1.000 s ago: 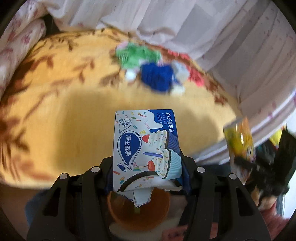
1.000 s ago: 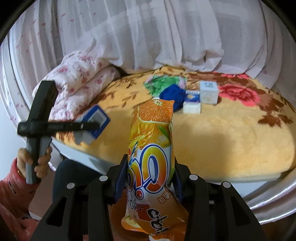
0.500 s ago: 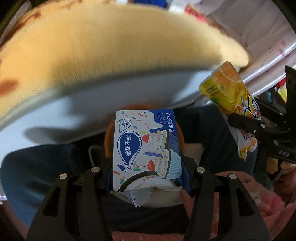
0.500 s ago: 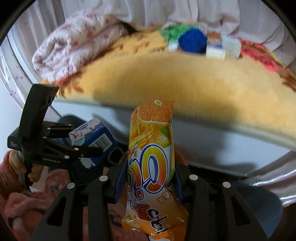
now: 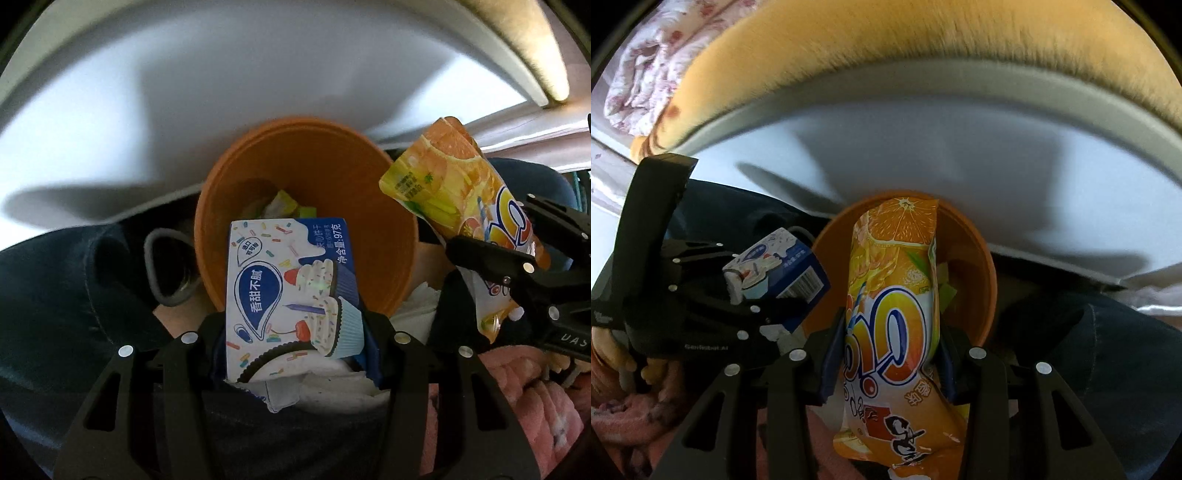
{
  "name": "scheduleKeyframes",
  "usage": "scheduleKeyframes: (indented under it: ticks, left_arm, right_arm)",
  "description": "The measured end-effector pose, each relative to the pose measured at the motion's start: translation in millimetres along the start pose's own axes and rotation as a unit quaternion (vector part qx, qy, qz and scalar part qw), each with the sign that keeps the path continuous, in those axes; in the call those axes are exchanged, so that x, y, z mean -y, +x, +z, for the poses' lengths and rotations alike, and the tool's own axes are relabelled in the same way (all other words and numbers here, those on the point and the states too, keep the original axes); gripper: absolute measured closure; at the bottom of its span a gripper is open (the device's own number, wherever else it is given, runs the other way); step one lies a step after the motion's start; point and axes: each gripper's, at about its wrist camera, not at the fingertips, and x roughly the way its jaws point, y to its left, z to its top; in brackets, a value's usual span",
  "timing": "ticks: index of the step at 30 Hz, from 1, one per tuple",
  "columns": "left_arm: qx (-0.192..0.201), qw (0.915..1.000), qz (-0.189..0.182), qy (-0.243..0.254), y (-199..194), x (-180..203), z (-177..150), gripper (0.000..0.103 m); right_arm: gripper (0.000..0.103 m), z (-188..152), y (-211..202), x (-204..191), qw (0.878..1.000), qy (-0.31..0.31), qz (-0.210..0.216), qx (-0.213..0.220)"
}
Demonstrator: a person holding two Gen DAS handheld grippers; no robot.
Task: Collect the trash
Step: 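Drop the snack box and juice pouch into the orange bucket, then move both tools back over the bed toward the glove and wrapper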
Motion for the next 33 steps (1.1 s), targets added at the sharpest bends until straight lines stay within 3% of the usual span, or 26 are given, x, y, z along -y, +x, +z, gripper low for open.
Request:
scheduleKeyframes:
  ticks: [9,12,14,16,33]
  left_arm:
    - [-0.024,0.9996,0.004,-0.013,17,-2,5,0.048]
    - [-0.029,0.9994,0.007,-0.019,19,-3,9,0.035]
    - [-0.031,0.9992,0.010,-0.024,23,-2,13,0.031]
    - [-0.029,0.9992,0.010,-0.024,23,-2,12,0.028]
    - [0.000,0.9991,0.040,-0.009,5,2,7,0.025]
  right_arm:
    - [0.060,4,21,7,1.000,0.022,-0.007,-0.021]
    - [0.043,6,18,9,0.999,0.030,-0.011,-0.013]
    - [0.041,7,15,10,0.999,0.034,-0.015,-0.006]
    - [0.031,7,9,14,0.999,0.042,-0.017,0.001]
    - [0.031,2,-27,26,0.998,0.053,-0.022,0.033]
